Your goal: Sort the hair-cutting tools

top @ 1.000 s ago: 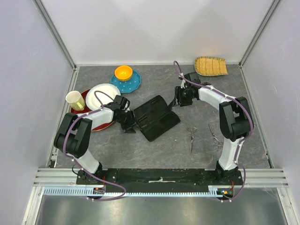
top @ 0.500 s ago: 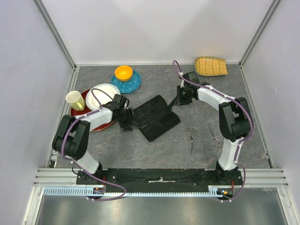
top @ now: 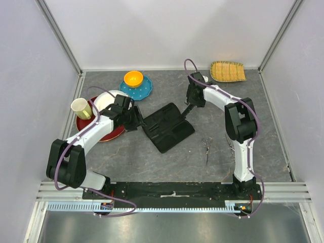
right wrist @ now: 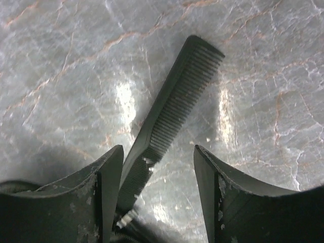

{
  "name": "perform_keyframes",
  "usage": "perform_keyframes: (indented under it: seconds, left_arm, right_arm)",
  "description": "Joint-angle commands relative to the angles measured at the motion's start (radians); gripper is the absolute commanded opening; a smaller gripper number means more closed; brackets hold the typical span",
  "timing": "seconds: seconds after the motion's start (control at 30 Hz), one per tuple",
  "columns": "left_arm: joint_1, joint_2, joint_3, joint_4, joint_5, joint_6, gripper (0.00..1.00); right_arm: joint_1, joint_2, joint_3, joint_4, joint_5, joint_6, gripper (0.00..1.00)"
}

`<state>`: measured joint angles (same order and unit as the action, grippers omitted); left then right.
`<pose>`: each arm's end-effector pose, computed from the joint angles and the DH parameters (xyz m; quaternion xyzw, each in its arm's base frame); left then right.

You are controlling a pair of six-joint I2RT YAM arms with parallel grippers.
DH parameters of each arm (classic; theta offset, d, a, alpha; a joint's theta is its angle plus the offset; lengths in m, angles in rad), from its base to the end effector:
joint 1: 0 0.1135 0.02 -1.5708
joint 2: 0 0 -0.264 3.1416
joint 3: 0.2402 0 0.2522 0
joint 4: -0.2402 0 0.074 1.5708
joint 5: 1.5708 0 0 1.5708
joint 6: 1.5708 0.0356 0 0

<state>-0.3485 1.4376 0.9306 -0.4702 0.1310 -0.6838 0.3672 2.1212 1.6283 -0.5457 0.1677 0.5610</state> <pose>0.2704 -0.1032 0.2181 -0.1403 0.9440 -0.1985 0.2229 0.4293 0.1587 0.1814 0.1149 0.9548 0.0450 0.2705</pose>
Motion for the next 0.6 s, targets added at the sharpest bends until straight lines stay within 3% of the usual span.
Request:
perform_keyframes:
  seconds: [0.0, 0.3, 0.57]
  left_arm:
    - [0.014, -0.028, 0.022, -0.004, -0.05, 0.052, 0.65]
    - [0.065, -0.028, 0.025, -0.001, -0.037, 0.087, 0.67]
    - [0.092, -0.036, 0.024, 0.007, -0.01, 0.102, 0.68]
  right_arm:
    - [0.01, 0.077, 0.111, -0.076, 0.147, 0.059, 0.66]
    - [0.01, 0.197, 0.24, -0.183, 0.217, 0.057, 0.73]
    - [-0.025, 0.169, 0.163, -0.211, 0.139, -0.021, 0.47]
